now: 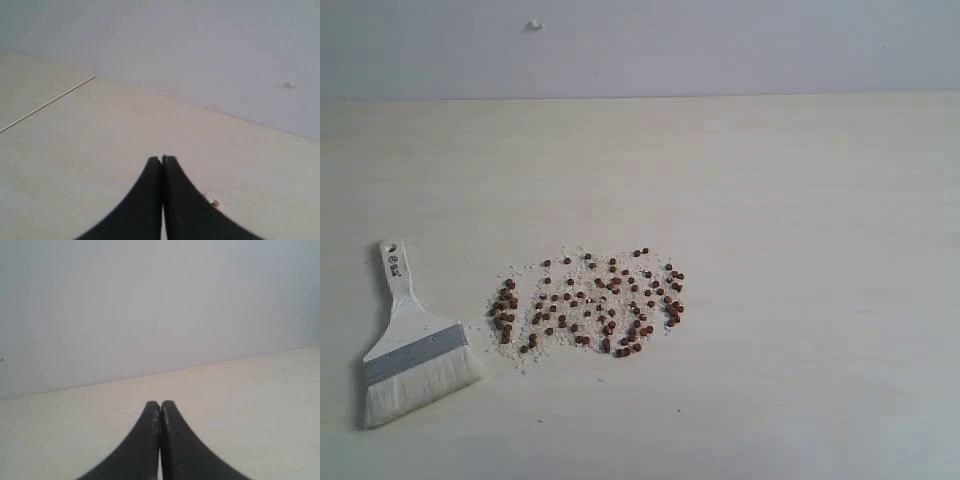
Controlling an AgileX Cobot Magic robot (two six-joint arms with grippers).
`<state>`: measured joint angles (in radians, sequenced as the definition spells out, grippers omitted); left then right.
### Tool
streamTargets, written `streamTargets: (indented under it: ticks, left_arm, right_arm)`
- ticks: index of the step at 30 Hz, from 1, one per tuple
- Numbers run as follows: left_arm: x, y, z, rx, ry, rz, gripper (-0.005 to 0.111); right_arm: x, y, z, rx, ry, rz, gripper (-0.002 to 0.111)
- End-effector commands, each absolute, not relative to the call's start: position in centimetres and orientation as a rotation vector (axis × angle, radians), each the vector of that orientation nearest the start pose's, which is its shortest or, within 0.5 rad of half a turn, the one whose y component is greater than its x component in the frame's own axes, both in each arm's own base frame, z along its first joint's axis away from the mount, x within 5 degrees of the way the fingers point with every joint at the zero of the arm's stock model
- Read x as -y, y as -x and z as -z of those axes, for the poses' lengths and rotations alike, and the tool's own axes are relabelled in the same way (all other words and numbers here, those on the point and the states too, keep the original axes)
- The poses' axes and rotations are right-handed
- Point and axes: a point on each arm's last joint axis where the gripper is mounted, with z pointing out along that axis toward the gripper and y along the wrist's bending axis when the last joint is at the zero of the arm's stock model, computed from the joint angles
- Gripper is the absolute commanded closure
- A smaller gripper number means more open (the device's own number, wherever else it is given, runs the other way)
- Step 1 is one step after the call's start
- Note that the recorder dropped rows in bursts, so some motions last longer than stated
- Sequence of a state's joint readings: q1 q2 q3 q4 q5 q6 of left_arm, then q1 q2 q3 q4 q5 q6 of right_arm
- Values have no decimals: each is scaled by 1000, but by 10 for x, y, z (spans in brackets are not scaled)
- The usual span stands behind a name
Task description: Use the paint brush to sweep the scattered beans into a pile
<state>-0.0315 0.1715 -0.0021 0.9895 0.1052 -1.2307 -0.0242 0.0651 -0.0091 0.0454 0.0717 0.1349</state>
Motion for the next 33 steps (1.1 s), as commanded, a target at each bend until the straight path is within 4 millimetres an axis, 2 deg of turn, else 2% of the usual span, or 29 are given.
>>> streamTargets:
  ticks: [1,6,9,15,19,25,33]
  left_arm:
    - [-6,-69,-197,-1692,259,132,107]
    - [-6,-69,-197,-1692,257,130,107]
    - [-2,-70,-200,-1665,196,161,107]
    - [21,-68,-215,-1525,-13,375,107]
    - [28,-65,-219,-1478,-75,439,107]
    - [28,-65,-220,-1475,-30,485,107]
    - [23,-66,-224,-1438,172,641,107]
  right_arm:
    - [1,-61,-206,-1591,-163,-126,108]
    - [1,-61,-206,-1591,-163,-126,108]
    - [1,-61,-206,-1591,-163,-126,108]
    - [1,-61,-206,-1591,-163,-126,108]
    - [1,-61,-206,-1591,-163,-126,108]
    - [1,-61,-206,-1591,-163,-126,108]
    - [1,-61,-206,-1591,-163,-126,108]
